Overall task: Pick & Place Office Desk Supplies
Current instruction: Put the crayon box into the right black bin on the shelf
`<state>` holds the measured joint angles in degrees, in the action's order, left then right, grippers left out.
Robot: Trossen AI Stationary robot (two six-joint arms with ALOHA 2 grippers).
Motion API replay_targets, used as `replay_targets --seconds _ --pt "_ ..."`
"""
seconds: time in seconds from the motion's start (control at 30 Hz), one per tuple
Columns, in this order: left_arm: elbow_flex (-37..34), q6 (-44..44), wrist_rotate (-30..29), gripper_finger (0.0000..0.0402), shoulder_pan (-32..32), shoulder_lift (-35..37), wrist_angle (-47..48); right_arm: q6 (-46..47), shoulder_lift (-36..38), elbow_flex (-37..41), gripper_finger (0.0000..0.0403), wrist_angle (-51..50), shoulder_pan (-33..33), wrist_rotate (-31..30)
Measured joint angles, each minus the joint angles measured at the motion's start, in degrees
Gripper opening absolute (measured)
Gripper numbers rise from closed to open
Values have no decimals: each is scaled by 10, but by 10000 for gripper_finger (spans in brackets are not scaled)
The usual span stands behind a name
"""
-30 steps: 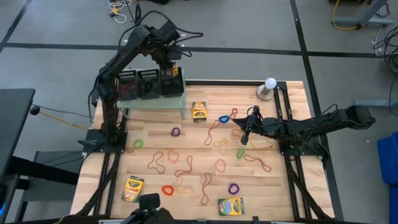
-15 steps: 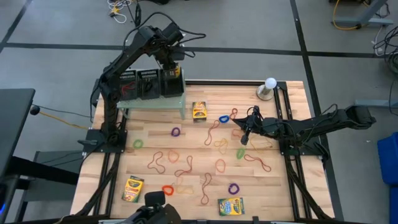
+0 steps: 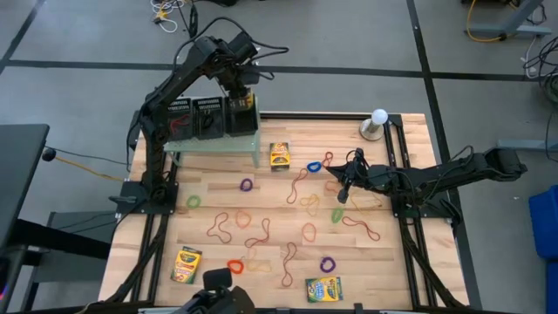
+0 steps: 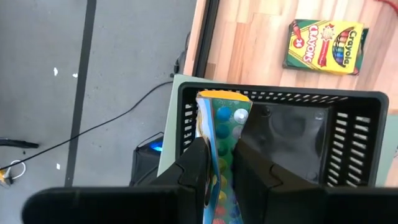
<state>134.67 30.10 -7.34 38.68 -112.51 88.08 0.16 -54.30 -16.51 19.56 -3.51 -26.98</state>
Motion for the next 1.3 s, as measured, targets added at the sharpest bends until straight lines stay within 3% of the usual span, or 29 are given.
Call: replay_targets --seconds 0.8,1.3 --pt "0 3 -7 65 -12 0 5 0 0 0 11 0 0 0" --pt "0 21 -17 91 -16 -7 1 0 0 0 11 0 0 0"
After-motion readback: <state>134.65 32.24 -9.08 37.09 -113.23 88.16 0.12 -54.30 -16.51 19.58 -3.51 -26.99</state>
